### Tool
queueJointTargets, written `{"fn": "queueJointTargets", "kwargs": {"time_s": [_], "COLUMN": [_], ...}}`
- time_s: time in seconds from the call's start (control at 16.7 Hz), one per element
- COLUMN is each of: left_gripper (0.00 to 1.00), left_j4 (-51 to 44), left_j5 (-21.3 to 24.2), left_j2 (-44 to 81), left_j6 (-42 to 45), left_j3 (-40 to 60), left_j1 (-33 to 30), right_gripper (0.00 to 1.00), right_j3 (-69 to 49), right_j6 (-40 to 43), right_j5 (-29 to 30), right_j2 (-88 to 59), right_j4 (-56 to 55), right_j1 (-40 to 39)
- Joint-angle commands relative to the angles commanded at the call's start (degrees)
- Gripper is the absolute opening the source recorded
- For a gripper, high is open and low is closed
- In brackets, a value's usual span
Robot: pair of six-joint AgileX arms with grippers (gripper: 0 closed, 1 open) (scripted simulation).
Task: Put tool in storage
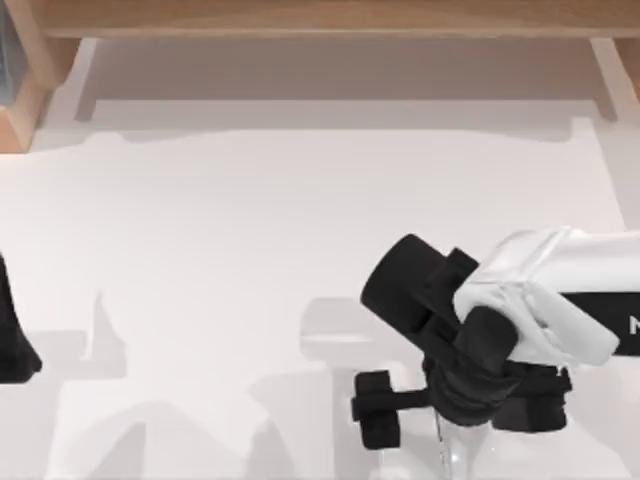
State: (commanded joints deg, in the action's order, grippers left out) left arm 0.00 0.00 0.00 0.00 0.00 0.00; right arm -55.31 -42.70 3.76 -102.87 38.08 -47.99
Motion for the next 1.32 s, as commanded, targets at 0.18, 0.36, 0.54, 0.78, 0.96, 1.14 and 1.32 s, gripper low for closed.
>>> {"fn": "queueJointTargets", "kwargs": {"time_s": [0.18,0.36,0.54,0.78,0.96,1.14,1.32], "left_gripper": [1.0,1.0,1.0,1.0,1.0,1.0,1.0], "left_j4": [0.0,0.0,0.0,0.0,0.0,0.0,0.0], "left_j5": [0.0,0.0,0.0,0.0,0.0,0.0,0.0], "left_j2": [0.0,0.0,0.0,0.0,0.0,0.0,0.0], "left_j6": [0.0,0.0,0.0,0.0,0.0,0.0,0.0], "left_j3": [0.0,0.0,0.0,0.0,0.0,0.0,0.0], "left_j1": [0.0,0.0,0.0,0.0,0.0,0.0,0.0], "right_gripper": [0.62,0.4,0.17,0.0,0.0,0.0,0.0], "right_j3": [0.0,0.0,0.0,0.0,0.0,0.0,-0.65], "right_j6": [0.0,0.0,0.0,0.0,0.0,0.0,-0.05], "right_j5": [0.0,0.0,0.0,0.0,0.0,0.0,0.05], "right_j2": [0.0,0.0,0.0,0.0,0.0,0.0,0.59], "right_j4": [0.0,0.0,0.0,0.0,0.0,0.0,0.97], "right_j1": [0.0,0.0,0.0,0.0,0.0,0.0,-0.11]}}
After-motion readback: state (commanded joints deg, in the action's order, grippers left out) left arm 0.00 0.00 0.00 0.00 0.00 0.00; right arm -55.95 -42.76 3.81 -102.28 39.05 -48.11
